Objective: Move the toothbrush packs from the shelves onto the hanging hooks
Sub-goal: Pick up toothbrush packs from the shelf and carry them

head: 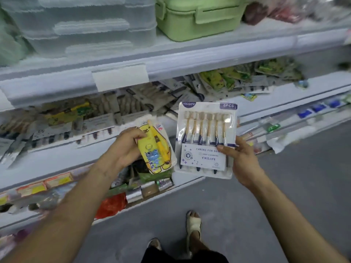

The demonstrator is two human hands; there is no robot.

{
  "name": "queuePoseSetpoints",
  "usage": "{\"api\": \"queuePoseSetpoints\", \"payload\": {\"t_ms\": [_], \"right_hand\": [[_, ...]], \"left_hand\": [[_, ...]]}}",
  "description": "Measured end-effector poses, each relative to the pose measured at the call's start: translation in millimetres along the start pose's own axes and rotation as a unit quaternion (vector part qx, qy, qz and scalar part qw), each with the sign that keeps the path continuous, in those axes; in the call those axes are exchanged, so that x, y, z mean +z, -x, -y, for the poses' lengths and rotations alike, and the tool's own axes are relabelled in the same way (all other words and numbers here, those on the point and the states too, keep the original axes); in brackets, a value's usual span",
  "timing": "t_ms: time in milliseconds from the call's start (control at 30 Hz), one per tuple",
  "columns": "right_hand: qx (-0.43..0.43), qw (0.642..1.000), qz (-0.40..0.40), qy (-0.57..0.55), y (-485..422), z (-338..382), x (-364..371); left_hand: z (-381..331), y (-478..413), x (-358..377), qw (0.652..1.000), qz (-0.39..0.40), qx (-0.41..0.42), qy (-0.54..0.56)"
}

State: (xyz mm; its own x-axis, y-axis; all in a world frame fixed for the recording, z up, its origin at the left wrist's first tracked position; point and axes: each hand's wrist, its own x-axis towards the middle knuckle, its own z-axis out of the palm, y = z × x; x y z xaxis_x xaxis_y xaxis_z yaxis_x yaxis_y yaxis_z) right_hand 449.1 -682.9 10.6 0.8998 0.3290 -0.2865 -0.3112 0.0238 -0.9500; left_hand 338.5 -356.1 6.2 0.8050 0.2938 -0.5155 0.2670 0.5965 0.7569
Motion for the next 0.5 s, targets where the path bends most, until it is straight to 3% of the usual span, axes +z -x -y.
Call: {"api": "queuePoseSetpoints", "payload": {"t_ms": [267,500], "right_hand": [[-0.028,0.987,-0.141,-0.065,53.3,18.9,-108.4],[-0.067,0.963,-0.247,-0.089,58.3,39.6,-224.4]], "left_hand": [[39.0,-37.5,121.9,0.989,0.110,-0.019,-0.095],[56.8,-65.1,277.0,0.964,0.199,-0.011,-0.173]]}}
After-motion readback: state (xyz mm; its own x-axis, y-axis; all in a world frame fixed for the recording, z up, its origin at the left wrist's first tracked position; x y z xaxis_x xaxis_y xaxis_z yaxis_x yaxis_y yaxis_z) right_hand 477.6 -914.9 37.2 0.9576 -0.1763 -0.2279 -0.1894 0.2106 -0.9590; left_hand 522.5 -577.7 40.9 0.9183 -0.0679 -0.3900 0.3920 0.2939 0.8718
